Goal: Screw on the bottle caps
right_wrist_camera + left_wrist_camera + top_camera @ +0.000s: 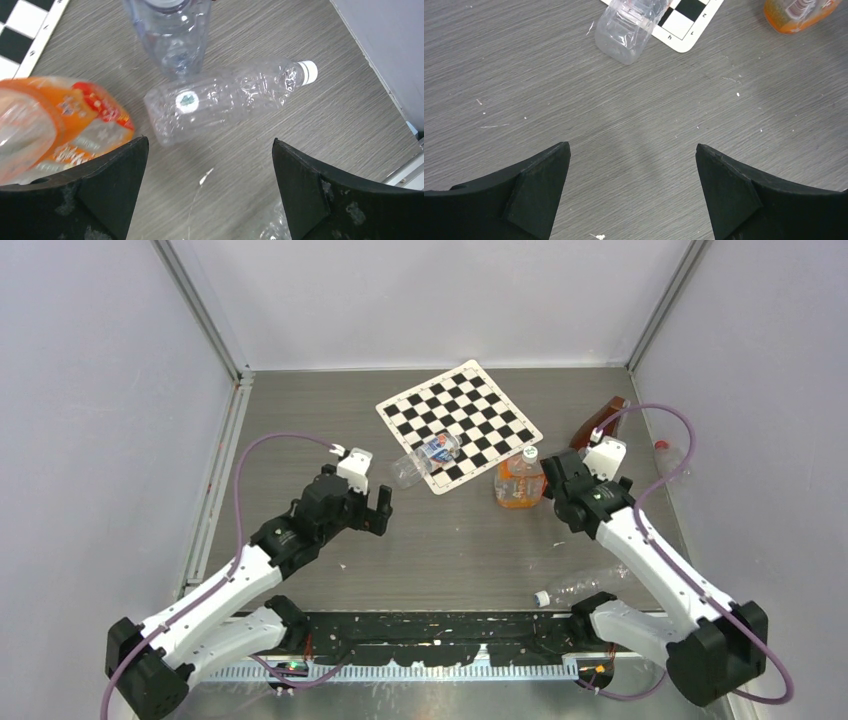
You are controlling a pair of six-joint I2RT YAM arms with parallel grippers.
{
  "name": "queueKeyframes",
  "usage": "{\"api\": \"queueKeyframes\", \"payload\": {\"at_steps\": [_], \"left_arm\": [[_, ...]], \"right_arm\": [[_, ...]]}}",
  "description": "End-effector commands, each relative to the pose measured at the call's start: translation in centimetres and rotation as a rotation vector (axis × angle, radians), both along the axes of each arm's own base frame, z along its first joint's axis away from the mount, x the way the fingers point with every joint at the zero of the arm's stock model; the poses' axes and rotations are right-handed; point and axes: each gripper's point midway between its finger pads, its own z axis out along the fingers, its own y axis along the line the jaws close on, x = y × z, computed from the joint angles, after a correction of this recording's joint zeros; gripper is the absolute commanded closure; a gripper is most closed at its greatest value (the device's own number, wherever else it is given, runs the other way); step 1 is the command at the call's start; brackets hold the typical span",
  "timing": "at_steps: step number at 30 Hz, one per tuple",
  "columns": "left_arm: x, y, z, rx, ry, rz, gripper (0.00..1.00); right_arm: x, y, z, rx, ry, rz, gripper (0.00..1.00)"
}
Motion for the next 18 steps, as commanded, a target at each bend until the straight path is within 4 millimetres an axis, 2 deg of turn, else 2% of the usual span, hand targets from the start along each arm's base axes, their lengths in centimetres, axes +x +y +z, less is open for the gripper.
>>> {"api": "queueKeyframes", "payload": {"at_steps": [1, 6, 11, 14, 18], "left_arm": [[-0.5, 0.2, 1.2, -0.045, -0.02, -0.001, 0.0], [-1.1, 0.7, 1.1, -0.05, -0.024, 0.0, 0.0], [-1.3, 0.8, 1.0, -0.059, -0.022, 0.002, 0.0], [-1.4, 0.7, 1.0, -0.062, -0.02, 0.001, 0.0], [-1.4, 0.7, 0.9, -0.062, -0.018, 0.002, 0.0]], "right_arm": [[3.5, -1.5, 0.4, 0.01, -0.155, -0.16, 0.0], [5.4, -2.8, -1.4, 0.033, -0.173, -0.242, 0.01], [6.6, -2.7, -3.9, 0.051, -0.114, -0.234, 0.01], [6.0, -2.6, -5.5, 0.064, -0.037, -0.237, 0.01], [3.1, -2.1, -6.8, 0.108, 0.075, -0.24, 0.01]]}}
